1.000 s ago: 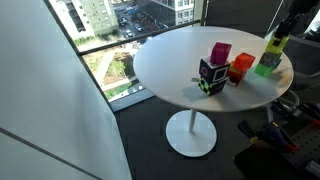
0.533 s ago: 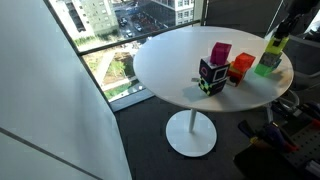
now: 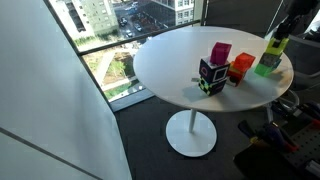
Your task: Put the yellow block on the grey block
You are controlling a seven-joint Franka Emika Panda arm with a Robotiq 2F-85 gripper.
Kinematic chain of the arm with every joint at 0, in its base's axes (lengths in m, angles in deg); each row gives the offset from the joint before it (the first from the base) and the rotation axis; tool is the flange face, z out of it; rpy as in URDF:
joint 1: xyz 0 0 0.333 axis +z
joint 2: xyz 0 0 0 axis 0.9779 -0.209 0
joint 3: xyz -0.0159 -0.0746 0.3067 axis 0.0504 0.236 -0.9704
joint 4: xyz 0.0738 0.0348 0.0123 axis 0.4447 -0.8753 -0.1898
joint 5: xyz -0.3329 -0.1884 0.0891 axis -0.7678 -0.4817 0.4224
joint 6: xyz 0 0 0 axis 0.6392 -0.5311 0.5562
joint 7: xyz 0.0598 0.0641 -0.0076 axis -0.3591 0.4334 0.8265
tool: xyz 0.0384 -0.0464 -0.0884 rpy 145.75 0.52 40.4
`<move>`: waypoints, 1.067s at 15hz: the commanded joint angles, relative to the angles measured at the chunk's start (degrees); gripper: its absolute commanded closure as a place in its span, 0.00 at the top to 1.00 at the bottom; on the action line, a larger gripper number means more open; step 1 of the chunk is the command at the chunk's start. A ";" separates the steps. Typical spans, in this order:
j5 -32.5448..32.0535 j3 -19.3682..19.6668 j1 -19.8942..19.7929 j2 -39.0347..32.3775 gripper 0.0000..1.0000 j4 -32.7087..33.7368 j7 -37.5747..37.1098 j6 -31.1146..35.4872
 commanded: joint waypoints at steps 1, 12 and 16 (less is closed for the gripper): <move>-1.80 0.42 -0.03 0.20 0.92 -0.52 -1.70 1.32; -0.06 1.83 0.23 -0.20 1.00 0.26 -0.09 -0.21; -0.05 1.80 0.25 -0.37 1.00 0.21 -0.08 -0.21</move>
